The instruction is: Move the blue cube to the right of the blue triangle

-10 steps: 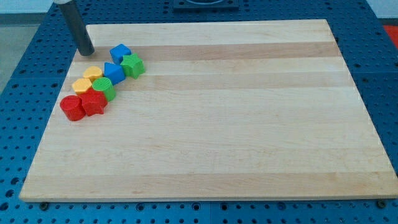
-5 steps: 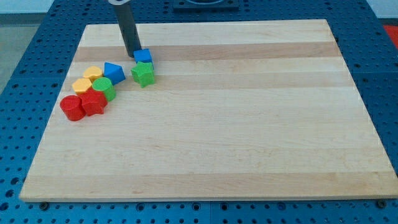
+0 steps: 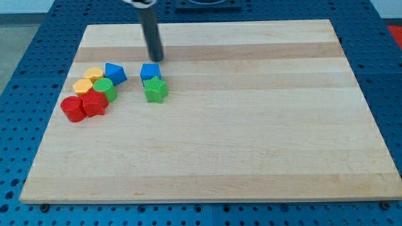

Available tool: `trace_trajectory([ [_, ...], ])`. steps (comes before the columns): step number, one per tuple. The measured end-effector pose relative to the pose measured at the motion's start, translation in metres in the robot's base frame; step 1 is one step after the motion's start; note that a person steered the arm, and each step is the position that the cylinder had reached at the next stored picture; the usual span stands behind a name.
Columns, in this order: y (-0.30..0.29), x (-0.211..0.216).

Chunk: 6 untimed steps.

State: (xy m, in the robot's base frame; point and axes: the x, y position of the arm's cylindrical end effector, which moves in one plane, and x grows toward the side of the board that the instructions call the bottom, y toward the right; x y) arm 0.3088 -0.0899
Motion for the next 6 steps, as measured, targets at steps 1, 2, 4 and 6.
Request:
trace_trajectory([
  [1, 0.054, 0.006],
  [2, 0.060, 0.028],
  [4, 0.023, 0.056],
  [6, -0.026, 0.057],
])
